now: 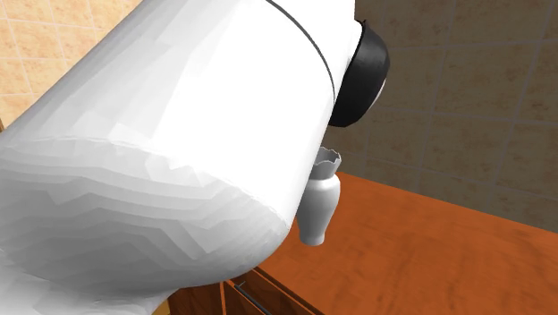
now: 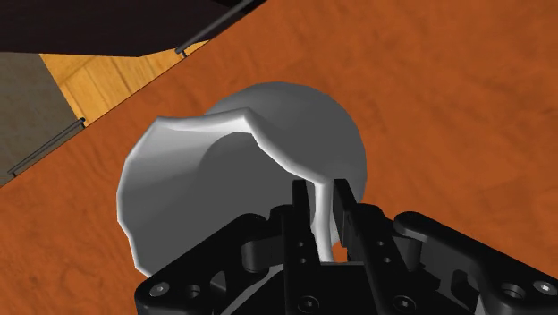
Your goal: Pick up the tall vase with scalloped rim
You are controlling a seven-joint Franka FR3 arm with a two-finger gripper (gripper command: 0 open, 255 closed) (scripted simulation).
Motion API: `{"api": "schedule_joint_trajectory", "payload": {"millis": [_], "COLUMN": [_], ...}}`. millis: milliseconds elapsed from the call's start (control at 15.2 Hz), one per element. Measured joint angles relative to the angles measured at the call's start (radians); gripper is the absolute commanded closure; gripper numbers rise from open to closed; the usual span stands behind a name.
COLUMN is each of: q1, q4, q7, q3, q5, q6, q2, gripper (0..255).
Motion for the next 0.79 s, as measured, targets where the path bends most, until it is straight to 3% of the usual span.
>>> {"api": "schedule_joint_trajectory", "payload": {"millis": [594, 792], "q1": [0.054, 0.091], "q4": [0.182, 0.299], "q7": [-0.034, -0.056], "q3": [-0.011, -0.024], "q5": [-0.005, -0.014], "q6": [-0.135, -0.203], "q2": [0.029, 0.066], "gripper": [255, 255]}}
